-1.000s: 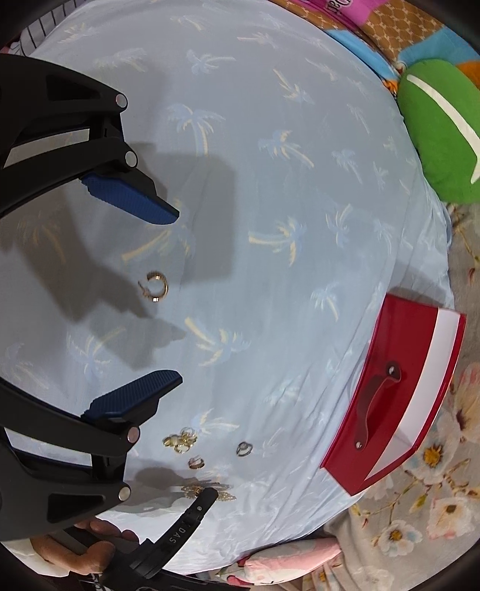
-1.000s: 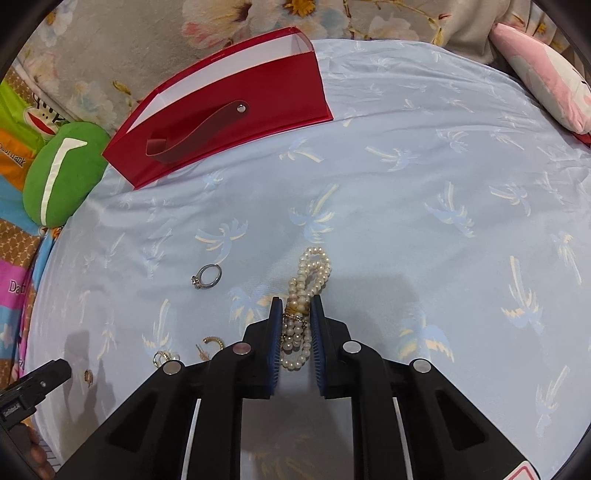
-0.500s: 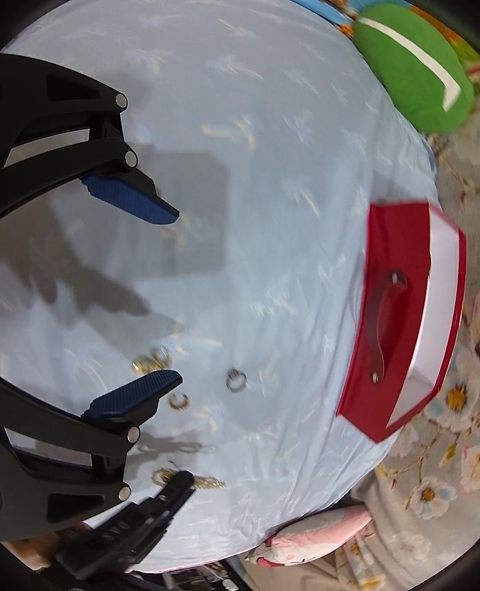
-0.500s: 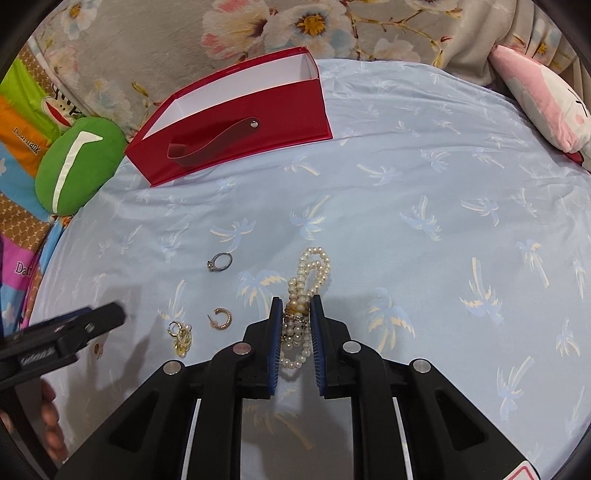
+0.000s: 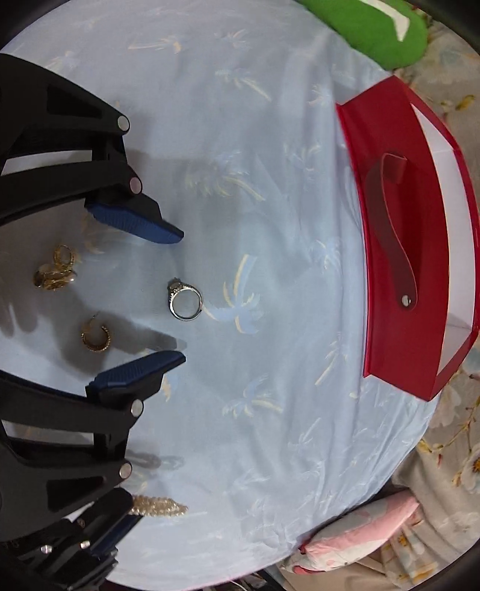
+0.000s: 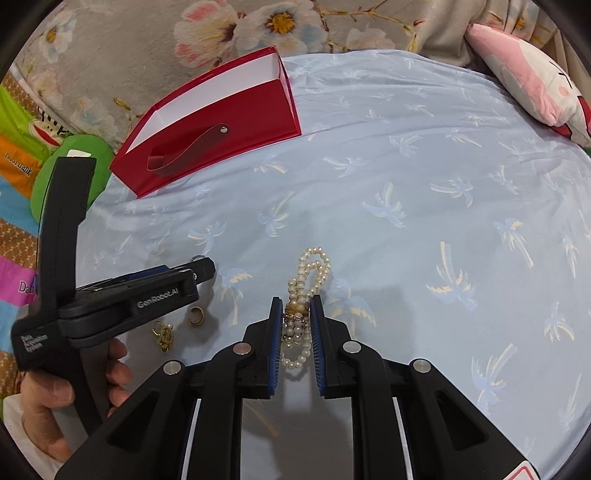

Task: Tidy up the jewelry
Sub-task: 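Grasp the silver ring with the left tool, then carry the silver ring with the left tool while the right tool lowers the pearls into the box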

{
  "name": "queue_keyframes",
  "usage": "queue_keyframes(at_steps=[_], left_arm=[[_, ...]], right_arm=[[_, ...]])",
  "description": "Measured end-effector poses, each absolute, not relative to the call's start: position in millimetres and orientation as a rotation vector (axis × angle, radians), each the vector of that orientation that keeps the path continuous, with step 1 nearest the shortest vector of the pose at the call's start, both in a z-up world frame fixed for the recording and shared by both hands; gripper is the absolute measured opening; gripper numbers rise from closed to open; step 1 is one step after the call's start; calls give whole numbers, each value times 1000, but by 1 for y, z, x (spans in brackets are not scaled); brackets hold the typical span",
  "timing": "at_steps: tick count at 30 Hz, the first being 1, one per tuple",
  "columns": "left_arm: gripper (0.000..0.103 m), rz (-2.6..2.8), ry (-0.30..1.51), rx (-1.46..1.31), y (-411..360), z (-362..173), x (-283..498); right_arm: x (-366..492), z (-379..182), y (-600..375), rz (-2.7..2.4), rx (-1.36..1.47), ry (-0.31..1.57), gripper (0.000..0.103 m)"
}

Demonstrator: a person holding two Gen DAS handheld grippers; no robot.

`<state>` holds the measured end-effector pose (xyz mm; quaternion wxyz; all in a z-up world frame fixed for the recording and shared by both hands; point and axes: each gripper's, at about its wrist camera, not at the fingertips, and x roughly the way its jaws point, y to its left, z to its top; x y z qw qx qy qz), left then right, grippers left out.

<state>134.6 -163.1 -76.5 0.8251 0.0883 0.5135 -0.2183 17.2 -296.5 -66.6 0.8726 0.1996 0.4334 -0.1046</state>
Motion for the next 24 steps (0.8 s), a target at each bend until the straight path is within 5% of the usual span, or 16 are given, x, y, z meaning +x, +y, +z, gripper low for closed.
queue_keyframes(at_steps=[4,7,24], left_arm=[[19,-439,1050,237,-165,-76,133],[8,-455,1070,204,-158,-75,135],[8,-416,994,71,-74,-9,110]], right_arm=[[18,-67,-299,-214,431,911,14],[20,-66,-299,-204,435,916,14],[30,-27,-260,-102,358,854,14]])
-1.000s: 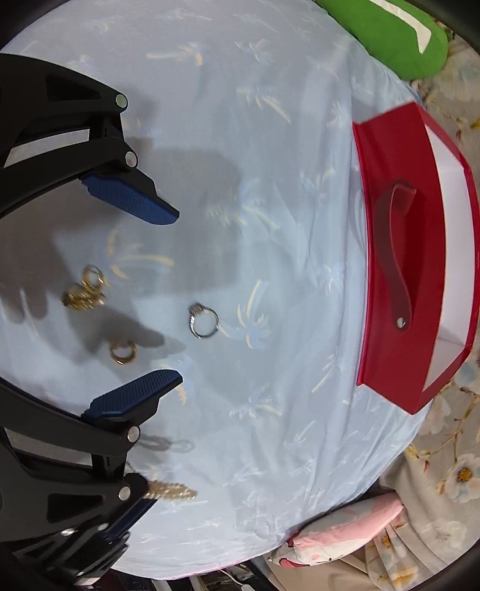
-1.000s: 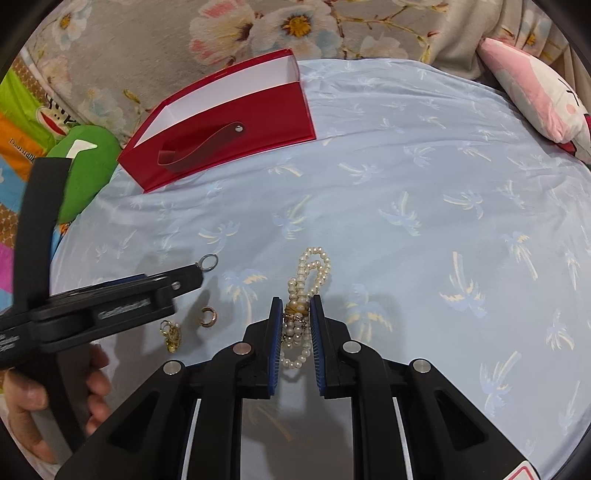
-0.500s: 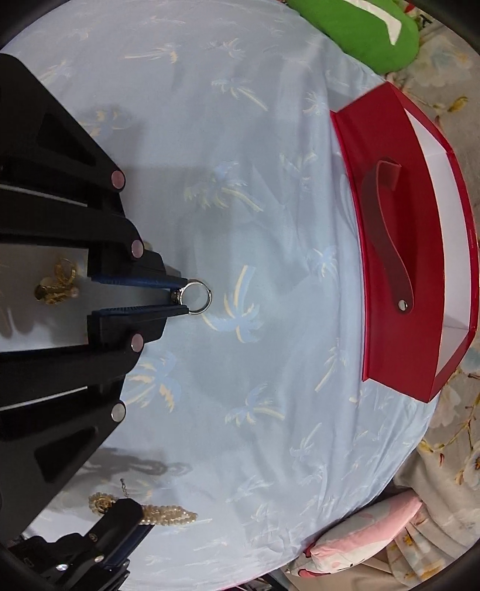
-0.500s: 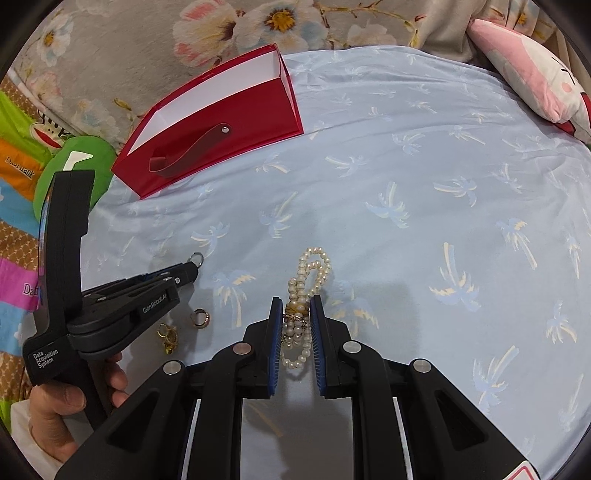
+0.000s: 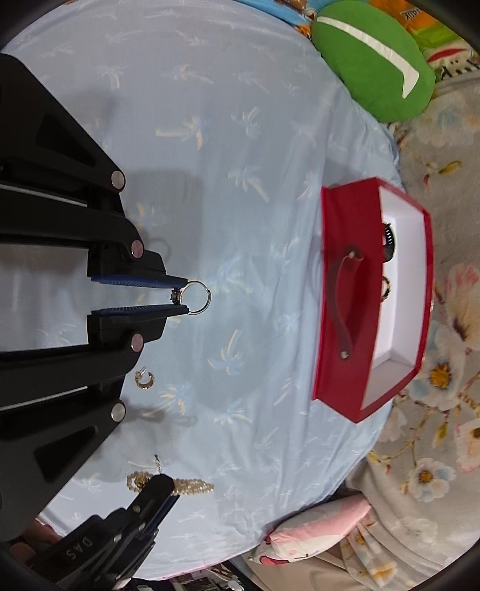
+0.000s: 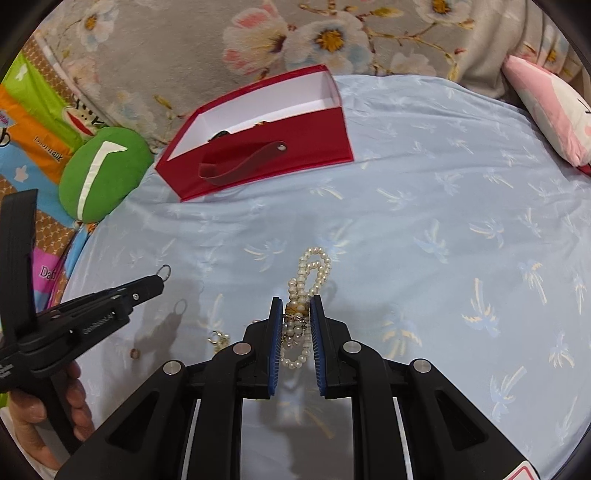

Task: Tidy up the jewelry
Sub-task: 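Carry the silver ring with the left tool while the right tool lowers the pearls into the box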

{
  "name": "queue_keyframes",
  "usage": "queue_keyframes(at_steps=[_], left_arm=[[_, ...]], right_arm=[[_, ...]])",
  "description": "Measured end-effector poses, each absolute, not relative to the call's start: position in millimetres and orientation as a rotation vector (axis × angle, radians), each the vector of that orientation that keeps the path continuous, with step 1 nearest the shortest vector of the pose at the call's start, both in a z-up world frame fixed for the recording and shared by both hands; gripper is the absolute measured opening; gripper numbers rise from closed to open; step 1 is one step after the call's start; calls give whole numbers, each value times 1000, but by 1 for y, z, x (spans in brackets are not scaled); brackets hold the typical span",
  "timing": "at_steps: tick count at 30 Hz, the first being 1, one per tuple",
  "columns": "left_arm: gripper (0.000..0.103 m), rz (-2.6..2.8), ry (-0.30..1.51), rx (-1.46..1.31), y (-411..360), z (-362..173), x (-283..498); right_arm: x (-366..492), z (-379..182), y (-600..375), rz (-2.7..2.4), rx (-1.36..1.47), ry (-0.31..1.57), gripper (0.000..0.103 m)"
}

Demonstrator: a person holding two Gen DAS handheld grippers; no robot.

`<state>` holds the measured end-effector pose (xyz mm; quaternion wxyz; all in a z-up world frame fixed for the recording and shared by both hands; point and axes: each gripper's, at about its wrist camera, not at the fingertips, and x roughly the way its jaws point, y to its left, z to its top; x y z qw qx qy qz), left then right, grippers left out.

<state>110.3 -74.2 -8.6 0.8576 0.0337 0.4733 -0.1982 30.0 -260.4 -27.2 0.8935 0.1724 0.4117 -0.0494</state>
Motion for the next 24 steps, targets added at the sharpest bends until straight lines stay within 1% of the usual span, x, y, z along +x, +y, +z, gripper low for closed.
queue_keyframes(at_steps=[15,24], left_arm=[[8,-325,860,55,-38,49,117],[8,-320,808,47,-35,71,127]], right_arm=[[51,42,-219,-17,249,703,14],[65,61,-214,-14,234,652,14]])
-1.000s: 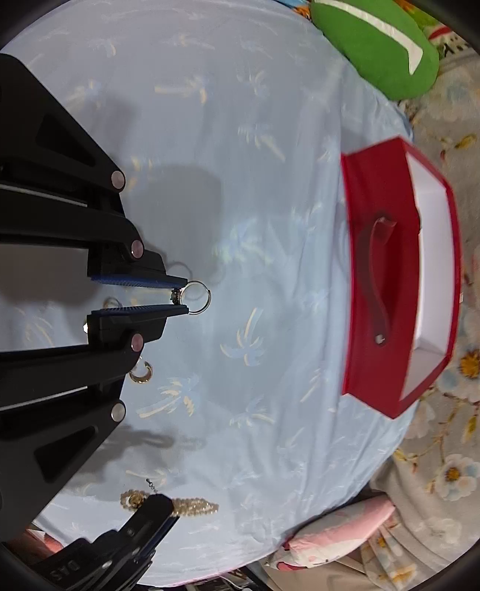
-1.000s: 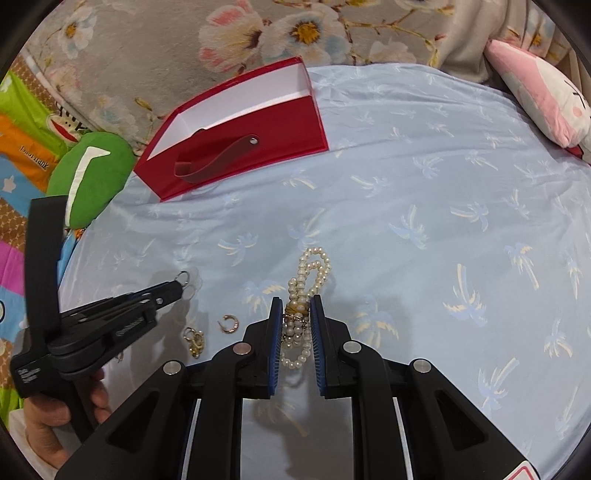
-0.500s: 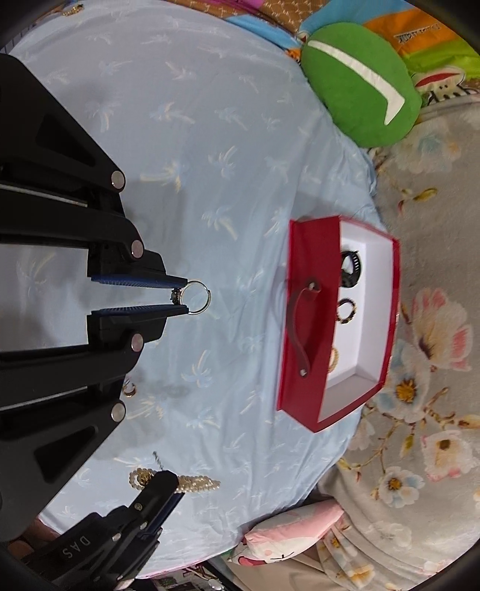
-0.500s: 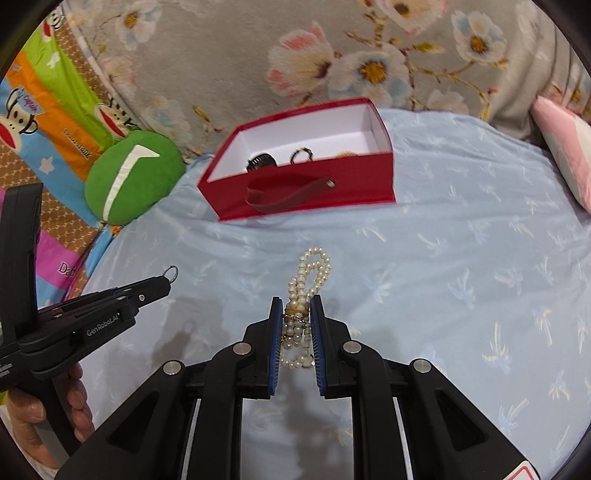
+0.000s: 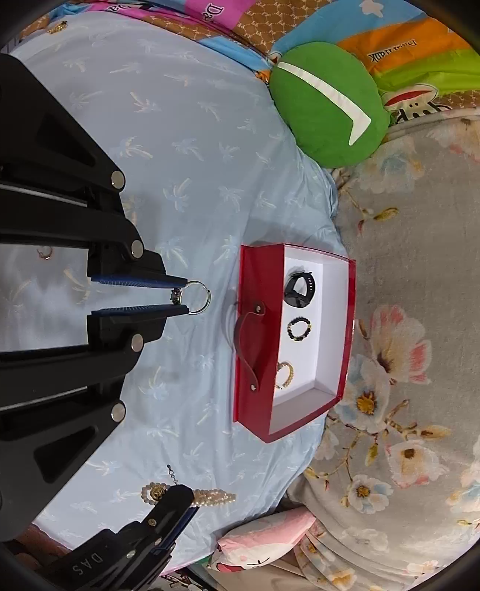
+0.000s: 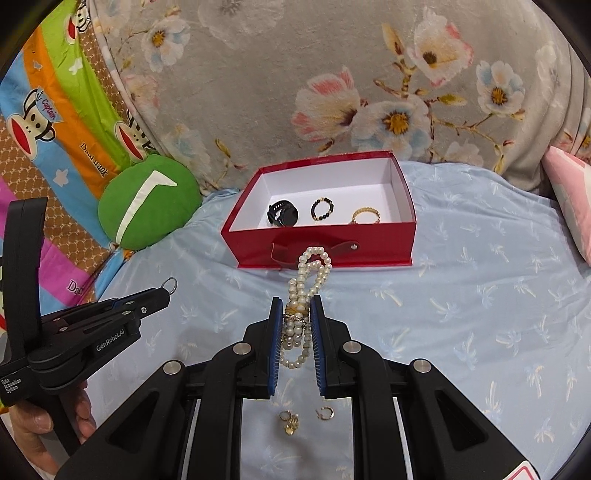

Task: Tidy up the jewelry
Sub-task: 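Carry the silver ring with the left tool while the right tool lowers the pearls into the box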

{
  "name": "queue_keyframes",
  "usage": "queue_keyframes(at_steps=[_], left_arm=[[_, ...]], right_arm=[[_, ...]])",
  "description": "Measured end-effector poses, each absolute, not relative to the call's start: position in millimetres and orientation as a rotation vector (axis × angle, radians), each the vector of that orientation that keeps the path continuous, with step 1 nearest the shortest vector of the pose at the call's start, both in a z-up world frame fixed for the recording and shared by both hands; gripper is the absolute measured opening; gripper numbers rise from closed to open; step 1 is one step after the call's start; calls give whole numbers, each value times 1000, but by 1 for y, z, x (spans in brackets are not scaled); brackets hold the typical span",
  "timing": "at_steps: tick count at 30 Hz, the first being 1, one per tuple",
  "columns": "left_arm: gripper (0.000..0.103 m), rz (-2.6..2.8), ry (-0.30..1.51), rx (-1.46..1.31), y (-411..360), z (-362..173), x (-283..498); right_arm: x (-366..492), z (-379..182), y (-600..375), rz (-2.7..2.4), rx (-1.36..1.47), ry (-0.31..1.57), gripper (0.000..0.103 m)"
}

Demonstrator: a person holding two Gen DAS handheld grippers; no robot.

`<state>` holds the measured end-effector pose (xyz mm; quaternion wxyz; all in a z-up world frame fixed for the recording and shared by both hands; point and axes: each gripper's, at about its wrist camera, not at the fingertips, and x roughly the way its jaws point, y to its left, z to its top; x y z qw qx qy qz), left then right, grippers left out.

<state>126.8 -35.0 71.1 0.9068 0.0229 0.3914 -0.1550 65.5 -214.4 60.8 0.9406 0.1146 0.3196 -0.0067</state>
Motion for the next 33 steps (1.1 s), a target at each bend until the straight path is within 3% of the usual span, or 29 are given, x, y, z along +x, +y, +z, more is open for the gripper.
queue_keyframes(at_steps=[20,33], left_arm=[[8,-357,764,53,-59,88,165],[8,-330,717,49,-72,105,234]], right_arm=[[102,69,-229,-45,227,621,14],[170,83,-263,-60,246,591,14]])
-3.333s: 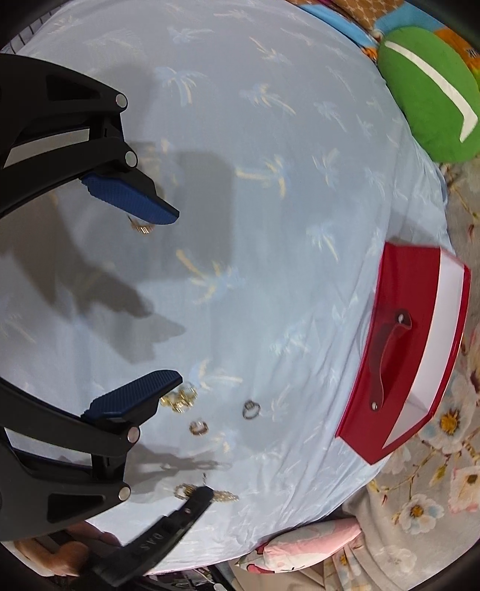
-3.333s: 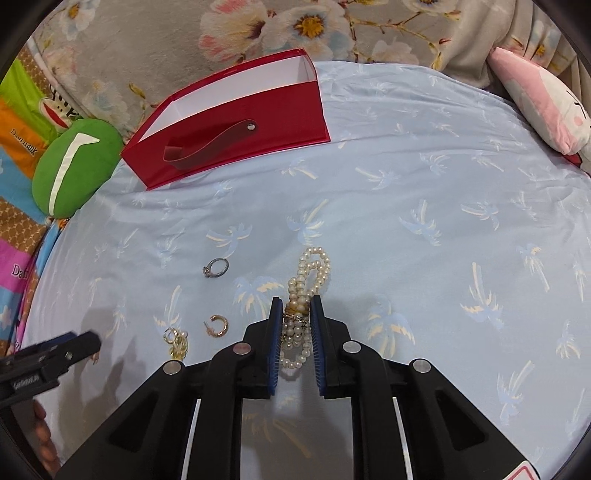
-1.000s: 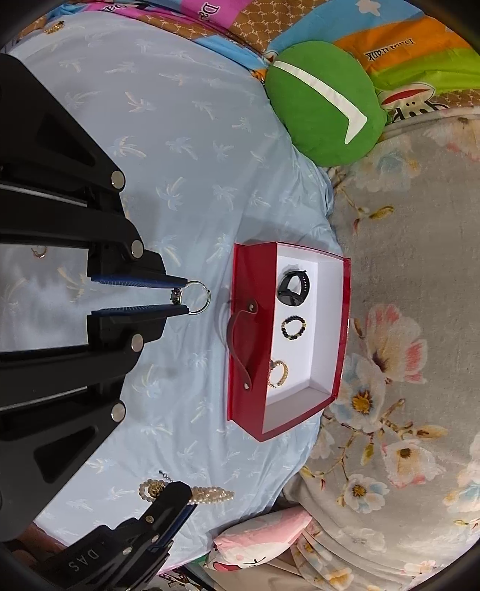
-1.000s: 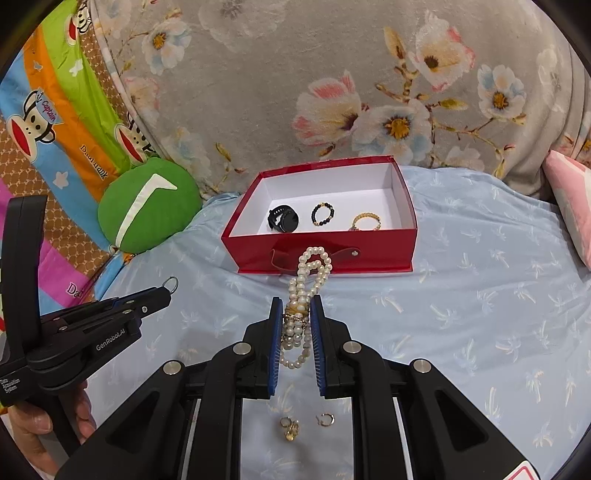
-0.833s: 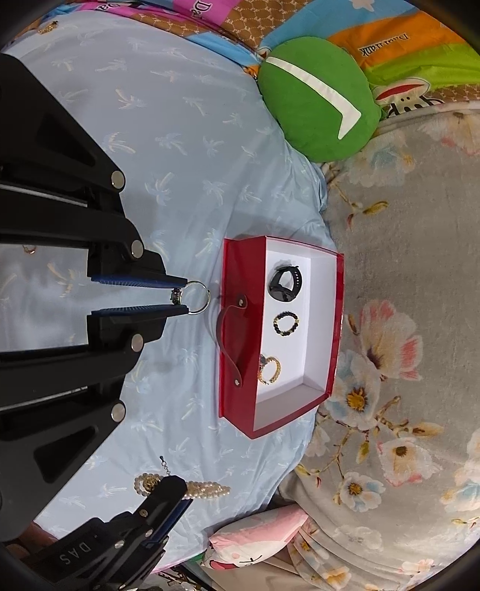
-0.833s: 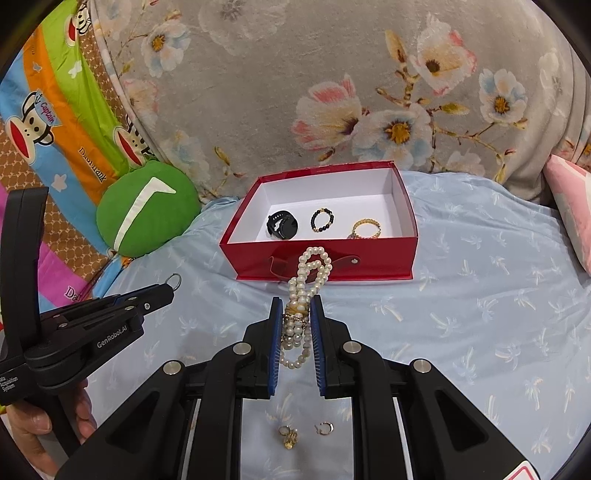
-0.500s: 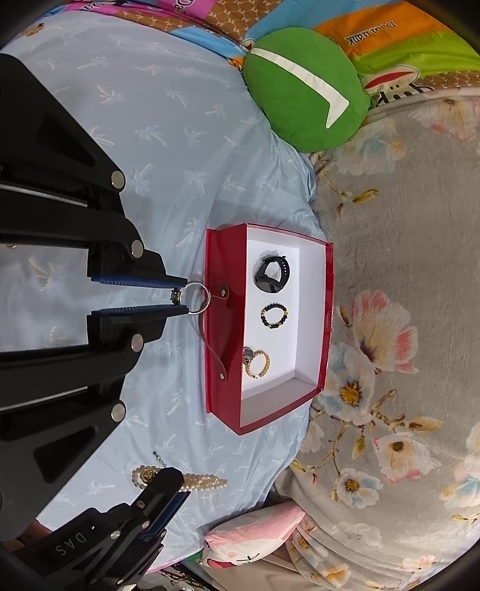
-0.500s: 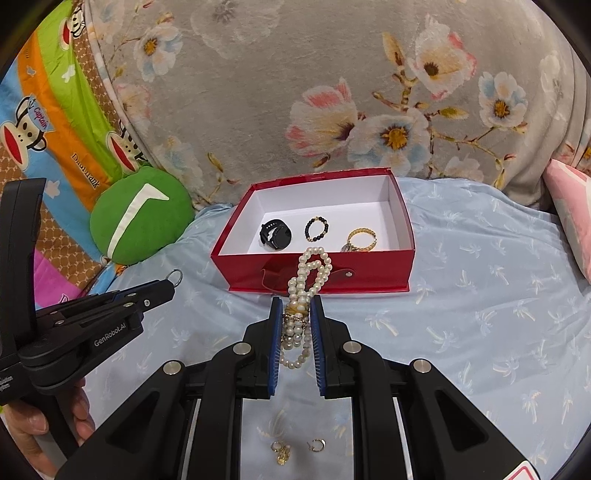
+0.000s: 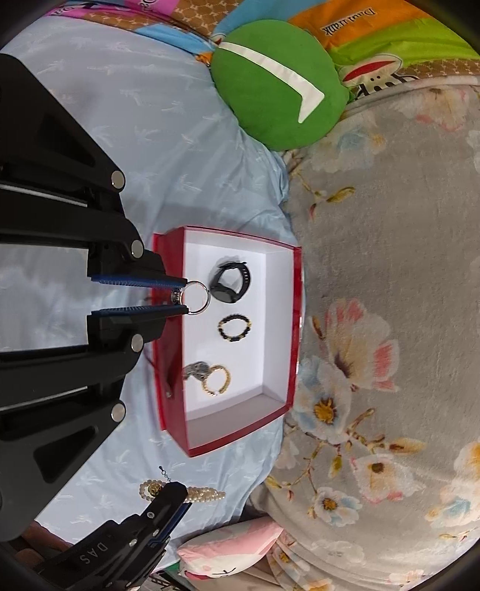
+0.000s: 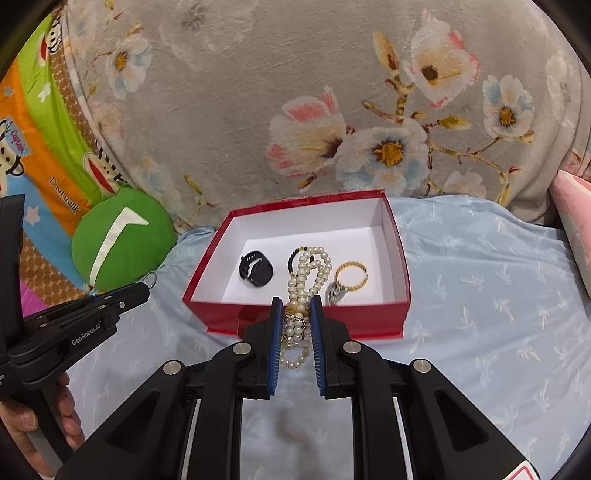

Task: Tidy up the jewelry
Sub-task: 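Carry the silver ring with the left tool while the right tool lowers the pearls into the box, then open both tools over the red box, releasing the pearls and silver ring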

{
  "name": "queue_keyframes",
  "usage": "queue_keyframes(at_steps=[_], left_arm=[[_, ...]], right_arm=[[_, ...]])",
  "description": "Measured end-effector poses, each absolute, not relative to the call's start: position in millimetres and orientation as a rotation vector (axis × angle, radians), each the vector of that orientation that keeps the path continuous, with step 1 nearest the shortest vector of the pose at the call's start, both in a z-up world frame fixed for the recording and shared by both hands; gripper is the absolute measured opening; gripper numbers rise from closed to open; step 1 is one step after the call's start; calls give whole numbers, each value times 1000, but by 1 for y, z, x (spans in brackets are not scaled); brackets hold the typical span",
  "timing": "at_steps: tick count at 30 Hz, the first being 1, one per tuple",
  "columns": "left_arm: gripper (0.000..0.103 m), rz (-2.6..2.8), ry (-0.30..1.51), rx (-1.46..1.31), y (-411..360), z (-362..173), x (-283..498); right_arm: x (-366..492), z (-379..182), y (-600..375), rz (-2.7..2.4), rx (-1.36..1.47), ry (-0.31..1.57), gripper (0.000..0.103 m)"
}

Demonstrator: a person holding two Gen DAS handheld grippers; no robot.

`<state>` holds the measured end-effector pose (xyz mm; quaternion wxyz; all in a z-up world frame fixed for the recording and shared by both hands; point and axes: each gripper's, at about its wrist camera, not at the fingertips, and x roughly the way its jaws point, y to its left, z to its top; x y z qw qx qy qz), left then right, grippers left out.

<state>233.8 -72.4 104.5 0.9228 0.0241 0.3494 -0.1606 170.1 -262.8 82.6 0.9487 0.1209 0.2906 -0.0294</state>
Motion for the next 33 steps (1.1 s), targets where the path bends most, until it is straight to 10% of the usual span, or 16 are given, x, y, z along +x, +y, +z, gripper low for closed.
queue_keyframes(at_steps=[27,28,31,33], left_arm=[[9,-295,766,61,-143,77,424],[12,-295,774,60,-144,75,427],[65,-277,776,11,-139,72,432],[69,-274,742,-27,-132,77,428]], right_arm=[[382,58,-319,-105,254,655,20],[384,57,-319,-112,253,655,31],[383,57,-320,-132,248,627,49],[375,59,-320,-130,248,615,49]])
